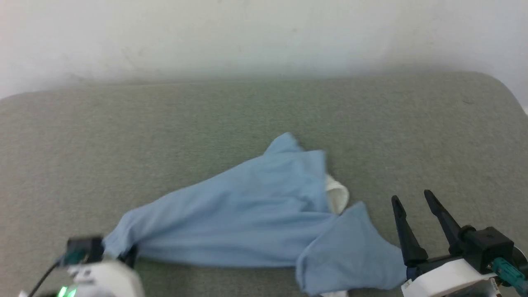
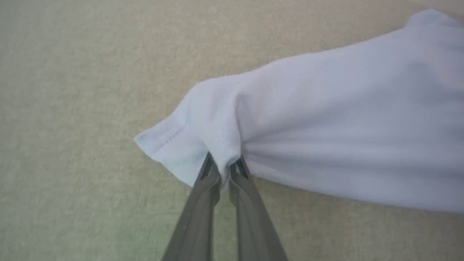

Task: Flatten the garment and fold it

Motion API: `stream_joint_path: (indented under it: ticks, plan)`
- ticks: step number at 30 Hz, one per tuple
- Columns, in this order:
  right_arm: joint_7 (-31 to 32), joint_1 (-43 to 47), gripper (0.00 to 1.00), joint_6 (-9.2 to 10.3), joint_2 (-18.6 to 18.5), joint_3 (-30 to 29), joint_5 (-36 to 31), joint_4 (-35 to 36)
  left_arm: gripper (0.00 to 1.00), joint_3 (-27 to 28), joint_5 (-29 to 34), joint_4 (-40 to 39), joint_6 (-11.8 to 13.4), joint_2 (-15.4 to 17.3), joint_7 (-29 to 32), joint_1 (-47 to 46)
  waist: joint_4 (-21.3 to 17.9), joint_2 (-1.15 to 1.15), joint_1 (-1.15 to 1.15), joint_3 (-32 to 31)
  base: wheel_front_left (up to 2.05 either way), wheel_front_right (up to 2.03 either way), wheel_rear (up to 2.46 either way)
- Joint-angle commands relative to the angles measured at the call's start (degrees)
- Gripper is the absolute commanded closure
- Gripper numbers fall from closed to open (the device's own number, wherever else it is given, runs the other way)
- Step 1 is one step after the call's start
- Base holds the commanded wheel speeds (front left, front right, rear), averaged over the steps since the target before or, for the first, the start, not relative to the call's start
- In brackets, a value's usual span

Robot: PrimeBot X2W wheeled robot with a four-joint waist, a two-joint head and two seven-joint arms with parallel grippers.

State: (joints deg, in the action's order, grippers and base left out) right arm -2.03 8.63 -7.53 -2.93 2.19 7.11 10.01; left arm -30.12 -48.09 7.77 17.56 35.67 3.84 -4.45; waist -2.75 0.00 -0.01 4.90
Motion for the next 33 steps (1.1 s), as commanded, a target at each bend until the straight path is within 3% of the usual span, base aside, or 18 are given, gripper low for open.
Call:
stream_joint_path:
  ticks: [1,5,6,7,11,16,21,27,33]
  plan:
    - [0.2,0.4,0.00,0.04,0.0,0.0,0.3,0.4,1.00,1.3,-1.2,-1.1,1.9,0.9,-0.5,3.4,2.8,0.00,0.01,-1.6,0.00,0.00,0.00]
    - [0.5,0.8,0.00,0.04,0.0,-0.1,0.4,0.6,0.99,2.7,-3.7,-4.7,5.3,1.1,-0.6,10.4,4.3,0.00,0.01,-2.1,0.00,0.00,0.00]
    - [0.6,0.8,0.00,0.04,0.0,0.1,0.3,0.7,0.20,2.8,-4.1,-5.3,5.6,0.9,-0.7,11.1,4.4,0.00,0.01,-2.1,0.00,0.00,0.00]
    - [0.7,0.8,0.00,0.04,0.0,0.2,0.3,0.7,0.00,2.9,-4.0,-5.8,6.0,0.7,-1.0,11.4,4.5,0.00,0.01,-2.2,0.00,0.00,0.00]
    - [1.0,0.7,0.00,0.04,0.0,0.2,0.3,0.9,0.00,3.0,-2.6,-8.7,6.0,-0.1,-3.4,9.8,4.7,0.00,0.01,-2.5,0.00,0.00,0.00]
    - [1.1,0.5,0.00,0.04,0.1,0.3,0.1,1.3,0.00,2.1,0.3,-10.6,4.2,0.1,-4.8,5.1,4.1,0.00,0.01,-2.3,0.00,0.00,0.00]
    - [1.0,-0.6,0.00,0.04,0.1,0.4,0.2,1.6,0.00,-2.2,3.0,-9.2,-1.5,-1.2,-0.4,-6.6,2.5,0.00,0.01,-0.1,0.00,0.00,0.00]
    - [0.6,-2.3,0.00,0.04,0.1,1.0,0.6,0.8,0.00,-6.4,2.7,1.0,-9.1,-4.6,5.0,-17.4,0.1,0.00,0.01,2.3,0.00,0.00,0.00]
    - [0.0,-3.5,0.00,0.04,0.1,1.3,0.9,0.1,0.00,-8.1,1.6,12.5,-12.8,-5.9,9.9,-22.9,-1.8,0.00,0.01,4.1,0.00,0.00,0.00]
